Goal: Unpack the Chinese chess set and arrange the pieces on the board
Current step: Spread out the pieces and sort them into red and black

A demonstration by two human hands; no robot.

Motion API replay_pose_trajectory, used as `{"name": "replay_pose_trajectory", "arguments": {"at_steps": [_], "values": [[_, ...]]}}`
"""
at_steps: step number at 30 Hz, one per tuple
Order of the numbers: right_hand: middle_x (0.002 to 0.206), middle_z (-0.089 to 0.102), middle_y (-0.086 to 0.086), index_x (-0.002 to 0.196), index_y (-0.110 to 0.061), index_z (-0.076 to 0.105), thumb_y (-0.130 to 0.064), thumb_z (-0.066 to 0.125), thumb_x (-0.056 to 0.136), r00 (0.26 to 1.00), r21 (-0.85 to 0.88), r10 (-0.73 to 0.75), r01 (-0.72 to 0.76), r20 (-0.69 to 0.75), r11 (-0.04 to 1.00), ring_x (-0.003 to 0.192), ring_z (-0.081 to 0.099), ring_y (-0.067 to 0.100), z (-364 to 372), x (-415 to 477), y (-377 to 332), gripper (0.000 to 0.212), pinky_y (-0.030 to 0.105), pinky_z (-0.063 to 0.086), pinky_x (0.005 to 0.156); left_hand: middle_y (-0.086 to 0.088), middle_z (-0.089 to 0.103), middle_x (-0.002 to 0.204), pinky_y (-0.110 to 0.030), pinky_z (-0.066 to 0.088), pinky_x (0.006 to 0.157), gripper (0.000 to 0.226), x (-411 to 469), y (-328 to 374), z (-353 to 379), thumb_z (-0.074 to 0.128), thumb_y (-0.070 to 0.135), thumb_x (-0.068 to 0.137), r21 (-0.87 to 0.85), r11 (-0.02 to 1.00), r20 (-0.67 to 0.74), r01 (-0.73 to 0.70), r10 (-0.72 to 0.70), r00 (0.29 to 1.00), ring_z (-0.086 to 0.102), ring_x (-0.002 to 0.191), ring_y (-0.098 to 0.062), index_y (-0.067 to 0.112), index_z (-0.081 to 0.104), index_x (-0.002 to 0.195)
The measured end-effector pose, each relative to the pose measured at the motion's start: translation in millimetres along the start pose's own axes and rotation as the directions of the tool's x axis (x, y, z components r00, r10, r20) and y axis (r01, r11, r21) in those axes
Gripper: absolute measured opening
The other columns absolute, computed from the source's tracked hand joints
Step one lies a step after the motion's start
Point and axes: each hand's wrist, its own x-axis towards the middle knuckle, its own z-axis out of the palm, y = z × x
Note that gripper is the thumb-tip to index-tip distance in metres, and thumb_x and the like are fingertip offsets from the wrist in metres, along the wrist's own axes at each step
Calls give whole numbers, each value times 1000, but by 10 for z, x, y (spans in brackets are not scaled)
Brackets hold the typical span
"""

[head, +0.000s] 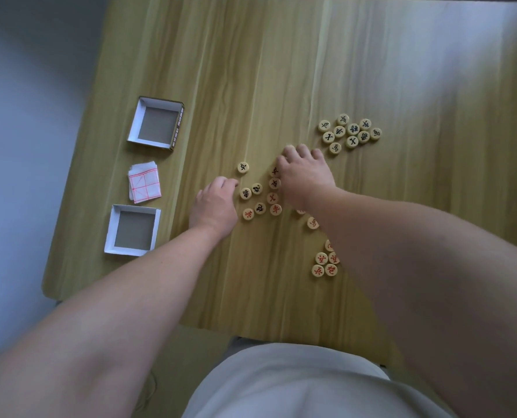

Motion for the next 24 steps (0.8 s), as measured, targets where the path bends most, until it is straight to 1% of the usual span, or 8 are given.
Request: {"name": "replay_pose_trajectory", "arguments": {"at_steps": [3, 5, 9, 13, 17, 19, 21, 24], "values": [[130, 50, 8, 131, -15, 52, -16, 47, 90, 999, 10, 29, -29, -27, 1000, 124, 43, 30, 97, -218, 68, 42, 45, 33, 106, -2, 52, 133, -41, 42, 99, 42, 35, 21, 4, 47, 11, 94, -32, 999, 36, 21, -20, 999, 53, 117, -30, 20, 52, 134], [125, 52, 7, 129, -17, 54, -20, 51, 91, 1000, 10, 22, -21, -11, 1000, 120, 46, 29, 185, -382, 94, 38, 44, 35, 102, -3, 50, 135, -42, 43, 99, 39, 55, 71, 3, 51, 21, 96, -58, 998, 59, 31, -27, 998, 52, 120, -30, 19, 51, 135], [127, 51, 5, 129, -18, 51, -21, 53, 91, 1000, 44, -17, 18, -19, 999, 121, 46, 27, 303, -559, 83, 39, 41, 36, 101, -3, 45, 140, -42, 44, 98, 55, 68, 161, -16, 57, 42, 94, -57, 998, 82, 30, -25, 996, 51, 122, -30, 19, 45, 141], [135, 49, 3, 134, -19, 47, -19, 49, 89, 995, 44, -83, 86, -51, 995, 125, 43, 26, 299, -576, -3, 45, 40, 36, 102, -2, 40, 143, -41, 42, 102, 74, 67, 203, -20, 67, 53, 85, -59, 998, 94, 13, -7, 996, 49, 126, -28, 19, 39, 145], [147, 39, 2, 152, -25, 35, -24, 49, 92, 987, 2, -162, 162, -2, 987, 135, 38, 25, 326, -621, -72, 62, 42, 34, 106, 0, 38, 143, -40, 41, 104, 78, 51, 230, 4, 70, 53, 83, -51, 999, 104, 6, -1, 995, 48, 128, -26, 21, 37, 146], [143, 42, 2, 148, -28, 41, -26, 50, 92, 986, -6, -166, 166, 1, 986, 132, 39, 25, 336, -651, -73, 57, 42, 35, 105, -1, 38, 143, -39, 40, 105, 78, 61, 240, 13, 71, 51, 83, -56, 998, 101, 18, -12, 995, 47, 129, -26, 20, 37, 146], [138, 45, 3, 137, -27, 51, -27, 50, 92, 981, -12, -194, 194, -5, 981, 127, 43, 25, 334, -679, -64, 45, 42, 36, 103, -2, 39, 142, -39, 40, 105, 77, 86, 255, 27, 72, 49, 84, -70, 997, 93, 39, -33, 995, 47, 129, -26, 19, 37, 146], [137, 45, 5, 130, -23, 51, -24, 53, 89, 978, -14, -209, 208, -13, 978, 124, 45, 27, 327, -705, -30, 41, 43, 37, 102, -4, 40, 140, -39, 42, 103, 72, 141, 278, 33, 72, 44, 85, -124, 989, 67, 78, -70, 995, 49, 126, -27, 17, 38, 143]]}}
